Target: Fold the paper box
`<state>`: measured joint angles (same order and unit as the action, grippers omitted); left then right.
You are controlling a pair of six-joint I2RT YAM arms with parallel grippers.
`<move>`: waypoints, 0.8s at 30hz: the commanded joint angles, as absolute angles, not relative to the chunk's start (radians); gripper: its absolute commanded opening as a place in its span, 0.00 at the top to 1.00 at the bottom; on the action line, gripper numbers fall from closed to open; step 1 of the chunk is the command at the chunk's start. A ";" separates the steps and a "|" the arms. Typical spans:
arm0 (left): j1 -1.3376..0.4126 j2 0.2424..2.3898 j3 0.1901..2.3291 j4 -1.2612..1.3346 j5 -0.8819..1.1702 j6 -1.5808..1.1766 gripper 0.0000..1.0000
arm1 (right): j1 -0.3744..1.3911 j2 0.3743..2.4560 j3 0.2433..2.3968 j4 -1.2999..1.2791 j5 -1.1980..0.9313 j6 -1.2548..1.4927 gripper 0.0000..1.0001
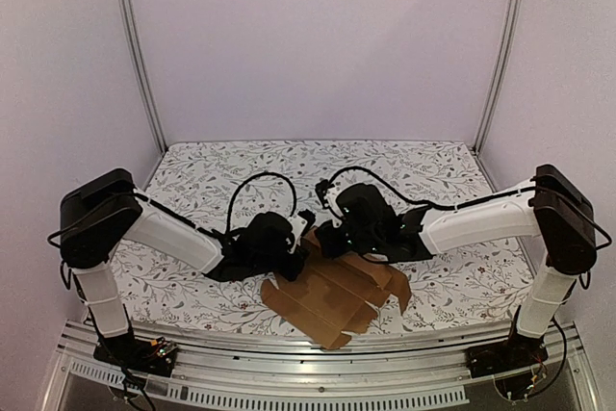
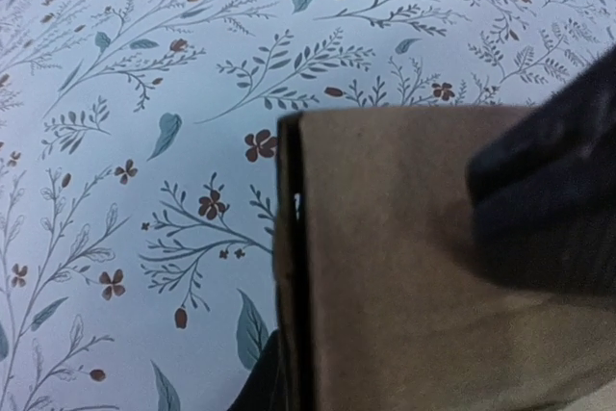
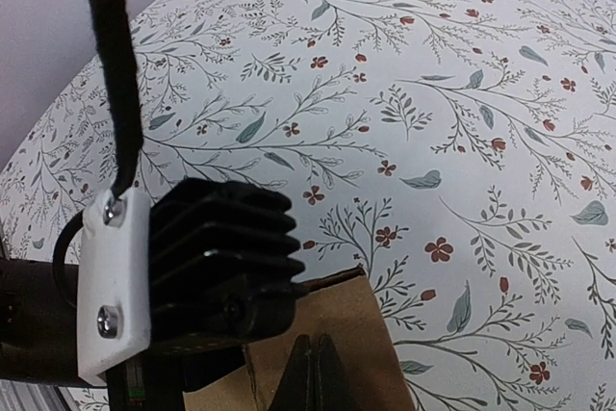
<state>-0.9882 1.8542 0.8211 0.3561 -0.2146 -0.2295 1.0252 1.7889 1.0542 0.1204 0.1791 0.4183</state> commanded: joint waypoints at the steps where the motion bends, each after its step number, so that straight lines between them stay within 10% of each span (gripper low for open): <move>1: -1.009 1.894 0.797 0.371 -0.208 -0.255 0.85 | 1.020 1.813 1.028 0.112 0.178 0.434 1.00; 24: -1.014 1.921 0.740 0.608 -0.251 -0.266 0.73 | 1.020 1.779 0.998 0.112 0.145 0.442 1.00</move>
